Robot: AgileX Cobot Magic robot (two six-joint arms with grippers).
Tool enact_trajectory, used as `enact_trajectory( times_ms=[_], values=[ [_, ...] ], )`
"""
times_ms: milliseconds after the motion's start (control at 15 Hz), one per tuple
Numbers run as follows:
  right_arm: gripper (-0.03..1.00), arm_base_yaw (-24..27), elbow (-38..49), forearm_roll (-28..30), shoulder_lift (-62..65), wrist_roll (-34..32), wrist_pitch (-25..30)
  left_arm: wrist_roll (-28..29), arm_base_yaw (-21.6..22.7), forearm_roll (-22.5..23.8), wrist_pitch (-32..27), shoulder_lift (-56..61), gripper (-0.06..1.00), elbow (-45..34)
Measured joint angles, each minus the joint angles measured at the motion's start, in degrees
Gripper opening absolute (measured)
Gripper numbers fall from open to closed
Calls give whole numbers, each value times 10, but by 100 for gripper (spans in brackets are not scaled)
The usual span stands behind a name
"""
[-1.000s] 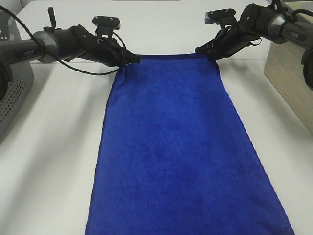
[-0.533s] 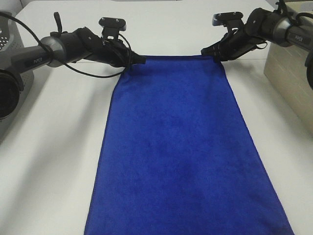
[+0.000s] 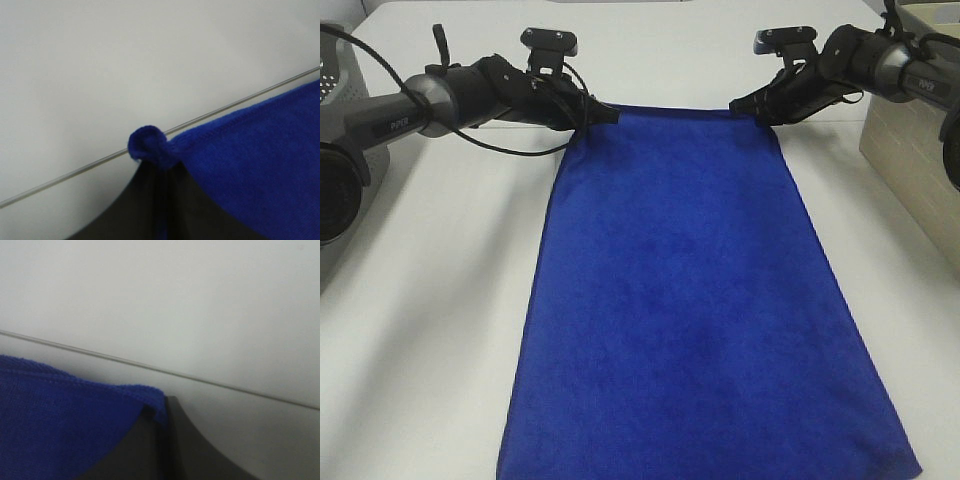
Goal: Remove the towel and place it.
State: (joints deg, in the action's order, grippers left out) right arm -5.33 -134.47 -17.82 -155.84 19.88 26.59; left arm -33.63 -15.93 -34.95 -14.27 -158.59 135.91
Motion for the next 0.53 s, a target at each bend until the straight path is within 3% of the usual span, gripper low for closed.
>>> enact_trajectory(
  times_ms=[533],
  values=[
    [0, 0, 0, -11, -10, 0, -6, -9, -1, 0, 21, -7, 3, 0]
  ],
)
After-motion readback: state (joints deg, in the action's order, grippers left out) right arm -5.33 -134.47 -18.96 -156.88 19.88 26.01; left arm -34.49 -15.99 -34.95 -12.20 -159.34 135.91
